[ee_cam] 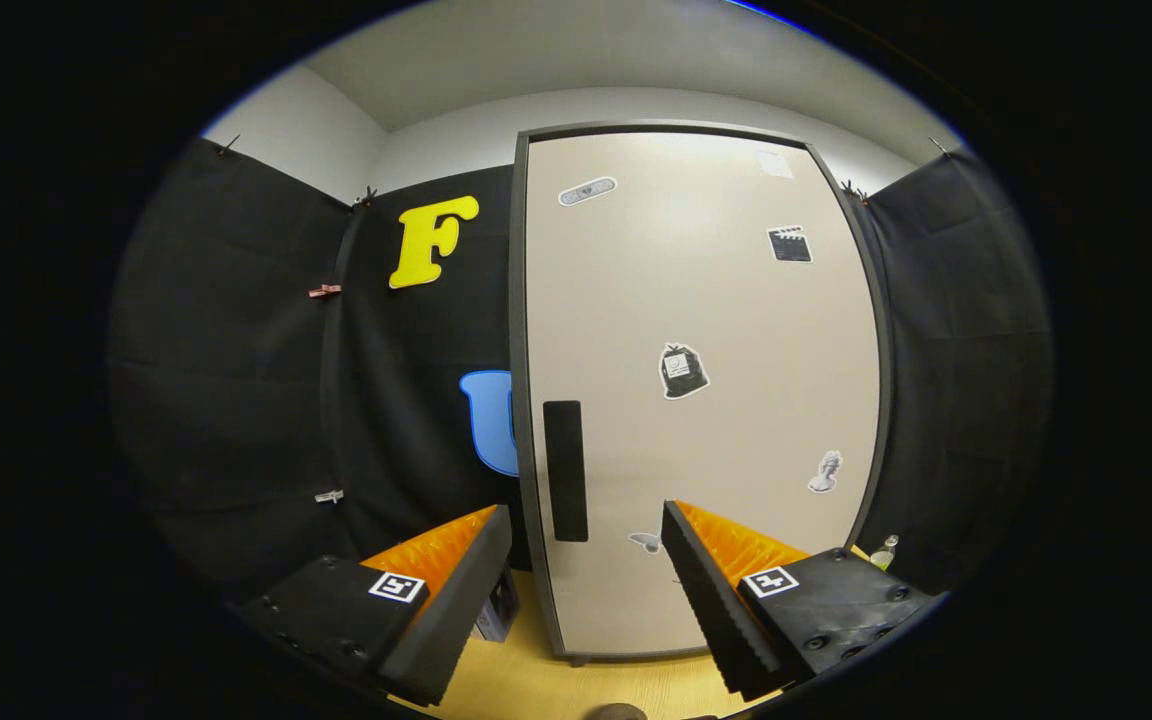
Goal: Open the shoe cabinet door, grab the shoes and put them into the shoe cabinet, then close the shoe cabinet door.
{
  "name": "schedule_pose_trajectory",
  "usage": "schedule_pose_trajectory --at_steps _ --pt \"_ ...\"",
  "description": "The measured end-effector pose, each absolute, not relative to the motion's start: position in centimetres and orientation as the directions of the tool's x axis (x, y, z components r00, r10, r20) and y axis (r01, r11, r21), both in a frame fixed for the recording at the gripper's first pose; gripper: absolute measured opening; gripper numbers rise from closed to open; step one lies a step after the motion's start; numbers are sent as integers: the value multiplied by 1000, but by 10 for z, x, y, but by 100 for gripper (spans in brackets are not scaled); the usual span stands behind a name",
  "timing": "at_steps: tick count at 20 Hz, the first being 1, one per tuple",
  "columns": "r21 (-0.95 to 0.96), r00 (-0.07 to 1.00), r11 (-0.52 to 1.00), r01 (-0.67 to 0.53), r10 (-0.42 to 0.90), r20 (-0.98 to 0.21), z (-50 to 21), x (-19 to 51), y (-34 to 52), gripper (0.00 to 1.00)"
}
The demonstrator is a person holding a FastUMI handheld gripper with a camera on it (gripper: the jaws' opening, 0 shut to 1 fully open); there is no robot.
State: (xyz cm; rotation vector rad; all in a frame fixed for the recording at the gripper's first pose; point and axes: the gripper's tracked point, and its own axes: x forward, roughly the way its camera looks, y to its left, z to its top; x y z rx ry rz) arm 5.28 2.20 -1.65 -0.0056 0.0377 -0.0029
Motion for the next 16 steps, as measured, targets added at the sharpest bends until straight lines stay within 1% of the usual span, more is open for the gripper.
schedule_pose_trajectory --at_steps 5,10,14,15,16 --pt "2 998 999 37 -37 -56 -27 94 30 99" --pt "6 996 997 81 -81 -36 -31 136 28 99" --pt "13 991 992 127 -126 -45 -37 159 20 99" --pt "7 989 990 141 -140 -52 -40 163 17 99" --pt "-3 985 987 158 -158 -62 -43 166 14 94"
